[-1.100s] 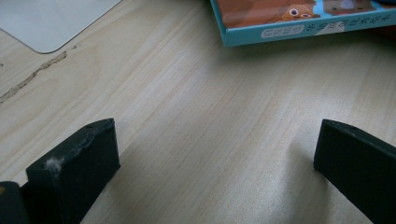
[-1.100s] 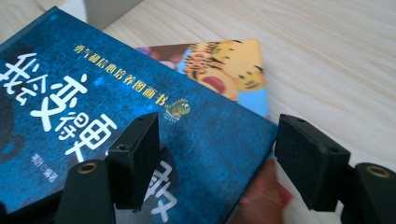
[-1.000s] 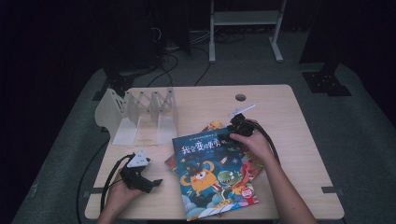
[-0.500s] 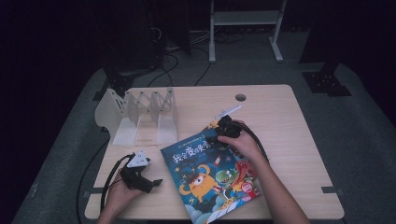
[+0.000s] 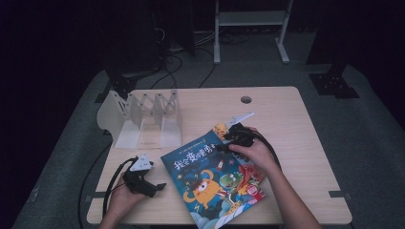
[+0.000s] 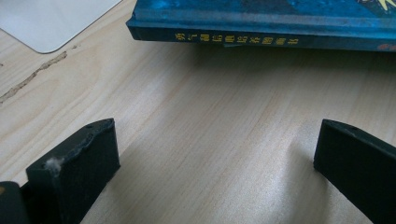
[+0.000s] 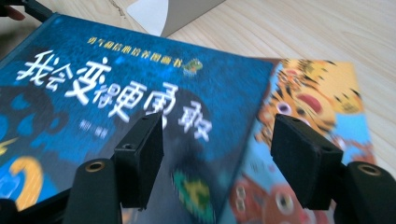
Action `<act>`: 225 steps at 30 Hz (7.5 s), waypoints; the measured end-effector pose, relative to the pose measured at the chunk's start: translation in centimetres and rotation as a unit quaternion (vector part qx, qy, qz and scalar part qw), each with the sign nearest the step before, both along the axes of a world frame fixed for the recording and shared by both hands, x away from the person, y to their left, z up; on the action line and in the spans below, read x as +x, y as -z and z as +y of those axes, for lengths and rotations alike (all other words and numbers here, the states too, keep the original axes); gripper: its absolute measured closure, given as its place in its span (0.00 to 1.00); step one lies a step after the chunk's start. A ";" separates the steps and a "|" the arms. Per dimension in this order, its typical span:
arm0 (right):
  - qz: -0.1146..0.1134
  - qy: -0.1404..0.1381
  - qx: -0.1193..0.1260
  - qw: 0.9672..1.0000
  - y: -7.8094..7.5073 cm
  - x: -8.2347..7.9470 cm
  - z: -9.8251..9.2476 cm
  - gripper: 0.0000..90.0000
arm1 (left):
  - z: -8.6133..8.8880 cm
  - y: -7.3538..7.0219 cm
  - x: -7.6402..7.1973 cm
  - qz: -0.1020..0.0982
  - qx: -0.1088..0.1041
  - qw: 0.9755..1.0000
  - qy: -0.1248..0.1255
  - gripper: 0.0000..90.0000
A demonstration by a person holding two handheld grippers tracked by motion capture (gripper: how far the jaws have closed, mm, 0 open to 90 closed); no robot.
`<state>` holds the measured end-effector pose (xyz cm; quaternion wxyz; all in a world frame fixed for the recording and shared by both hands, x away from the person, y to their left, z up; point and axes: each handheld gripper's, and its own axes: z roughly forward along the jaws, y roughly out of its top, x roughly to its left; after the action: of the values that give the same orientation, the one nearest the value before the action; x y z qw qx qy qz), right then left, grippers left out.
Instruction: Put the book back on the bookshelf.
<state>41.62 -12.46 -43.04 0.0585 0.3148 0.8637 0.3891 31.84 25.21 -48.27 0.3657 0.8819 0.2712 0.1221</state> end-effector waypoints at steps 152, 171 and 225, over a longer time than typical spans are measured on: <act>-0.057 0.174 -0.049 0.982 1.3 -3.7 -12.5 0.32 | -4.8 -3.9 1.1 0.073 -0.076 0.989 0.099 0.00; -0.014 0.106 0.007 0.994 1.8 -6.0 -9.9 0.26 | -4.2 -3.6 1.2 0.065 -0.067 0.993 0.073 0.00; -0.020 -0.040 -0.009 0.999 1.4 -10.9 -8.4 0.99 | -0.2 -2.5 0.7 0.104 -0.104 0.989 0.000 0.00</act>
<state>30.76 -20.81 -44.43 0.0633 0.2716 0.8775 0.3901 32.56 25.03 -45.79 0.4255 0.8469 0.3191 0.0003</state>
